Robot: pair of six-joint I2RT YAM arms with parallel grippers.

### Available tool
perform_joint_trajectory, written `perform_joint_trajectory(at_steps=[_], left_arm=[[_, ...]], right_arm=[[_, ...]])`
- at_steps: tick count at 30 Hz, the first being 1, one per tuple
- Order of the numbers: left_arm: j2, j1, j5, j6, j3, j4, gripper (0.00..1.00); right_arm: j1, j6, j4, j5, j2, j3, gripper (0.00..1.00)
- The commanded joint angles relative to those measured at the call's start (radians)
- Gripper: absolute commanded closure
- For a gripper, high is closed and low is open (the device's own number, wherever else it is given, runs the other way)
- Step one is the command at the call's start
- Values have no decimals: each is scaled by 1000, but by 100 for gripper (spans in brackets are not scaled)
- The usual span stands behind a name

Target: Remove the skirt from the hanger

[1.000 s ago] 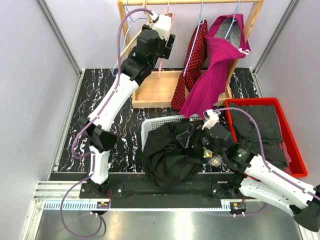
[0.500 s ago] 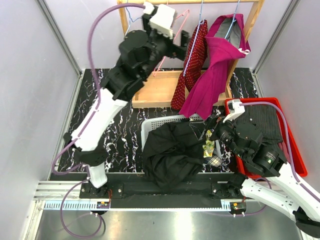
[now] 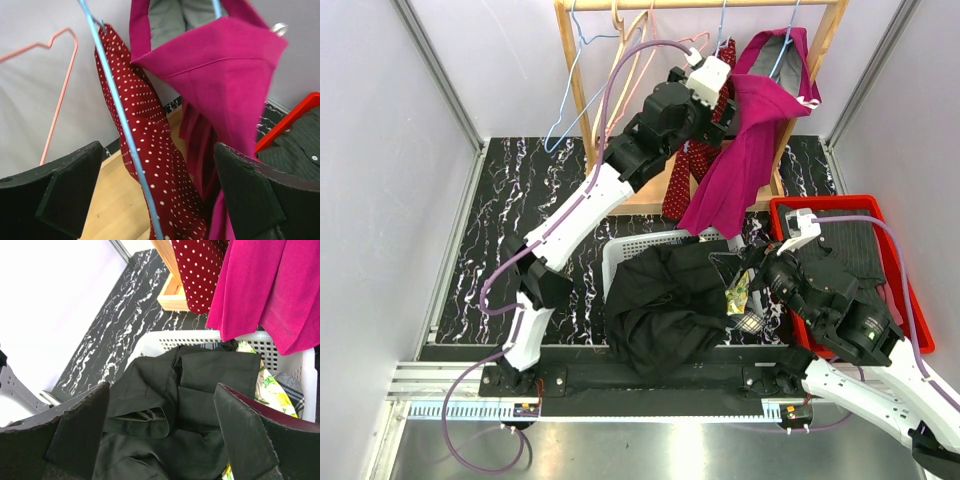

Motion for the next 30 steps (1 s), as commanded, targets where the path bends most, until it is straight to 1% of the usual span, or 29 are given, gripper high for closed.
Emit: perform_joint_trajectory(at_steps=[1, 2, 3, 6, 8, 9, 12, 17, 21, 23, 24, 26, 28, 29, 30], left_arm=[[-6, 67, 12, -55, 39, 50, 14], [-8, 72, 18, -52, 34, 47, 36], [-9, 79, 27, -53, 31, 44, 50], [-28, 81, 64, -55, 10, 33, 79], [-31, 81, 113, -52, 17, 9, 87], [-35, 81, 127, -50, 19, 3, 93], [-60, 87, 161, -42, 33, -17, 100], [-163, 118, 173, -69, 59, -25, 100], [-279, 122, 153, -46, 71, -27, 99], [-357, 122, 150, -49, 62, -48, 99], [-412, 121, 149, -64, 42, -56, 98], [-469, 112, 146, -72, 11, -83, 98], [-549, 103, 140, -78, -42, -99, 98], [-574, 99, 140, -84, -74, -112, 98], [-615, 96, 147, -88, -90, -122, 98]], right_arm=[[5, -14, -3, 18, 1, 19, 11], [5, -14, -6, 18, -2, 19, 11], [5, -15, -6, 19, -4, 21, 12], [5, -15, -9, 22, 4, 25, 15], [5, -15, -9, 22, 7, 33, 17], [5, -17, -8, 24, 7, 33, 17], [5, -15, -15, 24, 4, 39, 20], [6, -14, -25, 24, -5, 47, 22], [5, -14, -12, 25, -5, 51, 21], [5, -11, 18, 10, 2, 51, 16], [5, -9, 32, -1, 13, 51, 8], [5, 3, 93, -43, 28, 42, 2], [5, 20, 162, -100, 51, 22, 0], [7, 52, 260, -120, 54, -13, 0], [6, 75, 323, -140, 57, -39, 0]])
